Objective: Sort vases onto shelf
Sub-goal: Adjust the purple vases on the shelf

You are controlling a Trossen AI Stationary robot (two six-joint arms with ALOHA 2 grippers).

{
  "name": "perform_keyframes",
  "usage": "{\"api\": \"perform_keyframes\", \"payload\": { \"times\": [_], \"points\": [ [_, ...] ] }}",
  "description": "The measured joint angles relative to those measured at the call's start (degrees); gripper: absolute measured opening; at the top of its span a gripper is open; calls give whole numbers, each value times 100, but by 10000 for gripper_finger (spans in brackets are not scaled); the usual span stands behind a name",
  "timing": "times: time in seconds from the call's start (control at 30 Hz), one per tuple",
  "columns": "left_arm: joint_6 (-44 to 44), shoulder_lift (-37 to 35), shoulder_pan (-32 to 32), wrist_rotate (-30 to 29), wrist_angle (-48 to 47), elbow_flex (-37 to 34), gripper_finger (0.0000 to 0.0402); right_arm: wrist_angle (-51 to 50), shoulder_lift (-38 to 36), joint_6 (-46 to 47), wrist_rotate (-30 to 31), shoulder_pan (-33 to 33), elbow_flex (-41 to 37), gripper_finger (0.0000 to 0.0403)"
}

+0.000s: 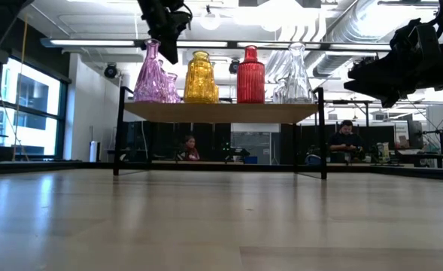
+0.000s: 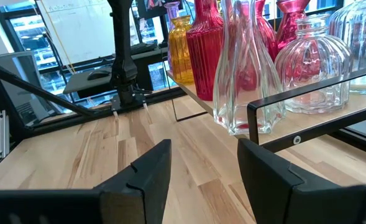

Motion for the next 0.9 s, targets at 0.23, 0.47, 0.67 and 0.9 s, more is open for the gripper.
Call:
{"api": "perform_keyframes", "payload": {
  "times": [0.23, 0.47, 0.67, 0.9],
  "points": [
    [-157, 0, -59, -17, 6, 0, 44, 1, 0, 0, 0, 0, 0, 170],
    [-369, 0, -120, -143, -79, -4, 44, 0, 0, 0, 0, 0, 0, 170],
    [-299, -2, -197, -426, -146, -47, 44, 2, 0, 0, 0, 2, 0, 170],
    [-369, -4, -201, -380, -180, -48, 46, 2, 0, 0, 0, 1, 0, 170]
  ]
}}
